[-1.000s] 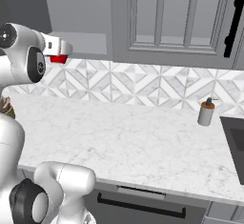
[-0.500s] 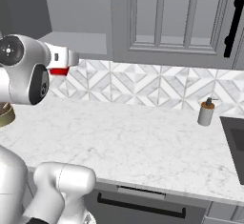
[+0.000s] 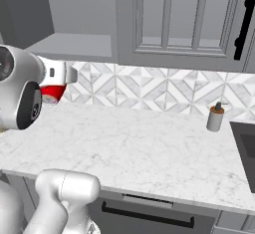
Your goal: Gather all objects into one cabinet and sort the glasses and bowls to opposite sides.
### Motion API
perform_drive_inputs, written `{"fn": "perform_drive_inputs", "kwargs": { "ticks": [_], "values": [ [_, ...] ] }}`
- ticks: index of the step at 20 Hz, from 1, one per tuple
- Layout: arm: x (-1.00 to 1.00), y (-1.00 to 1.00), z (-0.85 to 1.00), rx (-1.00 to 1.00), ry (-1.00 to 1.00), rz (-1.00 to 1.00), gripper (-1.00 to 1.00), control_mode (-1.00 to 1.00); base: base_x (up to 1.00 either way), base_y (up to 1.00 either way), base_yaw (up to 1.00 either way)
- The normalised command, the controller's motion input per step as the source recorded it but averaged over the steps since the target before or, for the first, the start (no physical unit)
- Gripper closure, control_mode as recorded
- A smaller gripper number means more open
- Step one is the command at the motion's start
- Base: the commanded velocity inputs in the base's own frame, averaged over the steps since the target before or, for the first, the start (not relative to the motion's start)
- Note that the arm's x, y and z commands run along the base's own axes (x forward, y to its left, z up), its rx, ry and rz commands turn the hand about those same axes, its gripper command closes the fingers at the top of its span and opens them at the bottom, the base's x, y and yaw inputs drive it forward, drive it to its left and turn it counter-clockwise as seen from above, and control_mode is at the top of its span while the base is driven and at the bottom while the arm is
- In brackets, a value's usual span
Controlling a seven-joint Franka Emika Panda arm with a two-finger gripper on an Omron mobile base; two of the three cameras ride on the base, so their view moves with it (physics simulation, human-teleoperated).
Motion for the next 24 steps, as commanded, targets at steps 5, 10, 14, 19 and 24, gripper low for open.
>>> {"fn": "perform_drive_inputs", "kwargs": {
  "ticks": [5, 10, 14, 19, 24],
  "values": [
    [-0.43, 0.0, 0.0, 0.0, 0.19, 0.0, 1.0, -1.0, 0.0, 0.0, 0.0],
    [-0.34, 0.0, 0.0, 0.0, 0.1, 0.0, 1.0, -1.0, 0.0, 0.0, 0.0],
    [-0.26, 0.0, 0.0, 0.0, 0.1, 0.0, 1.0, -1.0, 0.0, 0.0, 0.0],
    [-0.24, 0.0, 0.0, 0.0, 0.16, 0.0, 1.0, -1.0, 0.0, 0.0, 0.0],
    [-0.15, 0.0, 0.0, -0.04, 0.2, 0.0, 1.0, -1.0, 0.0, 0.0, 0.0]
  ]
}}
